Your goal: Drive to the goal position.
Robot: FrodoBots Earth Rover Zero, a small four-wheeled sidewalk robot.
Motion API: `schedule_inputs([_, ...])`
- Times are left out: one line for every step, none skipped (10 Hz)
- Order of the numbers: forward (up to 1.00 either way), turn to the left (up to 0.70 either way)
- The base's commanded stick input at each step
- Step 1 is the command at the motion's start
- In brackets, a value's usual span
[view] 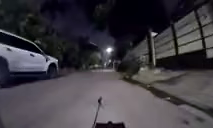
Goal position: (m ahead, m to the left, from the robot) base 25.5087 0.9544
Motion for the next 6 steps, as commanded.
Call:
schedule_inputs([1.0, 0.0])
schedule_inputs([1.0, 0.0])
schedule_inputs([1.0, 0.0])
schedule_inputs([1.0, 0.0])
schedule_inputs([1.0, 0.0])
schedule_inputs([0.99, 0.0])
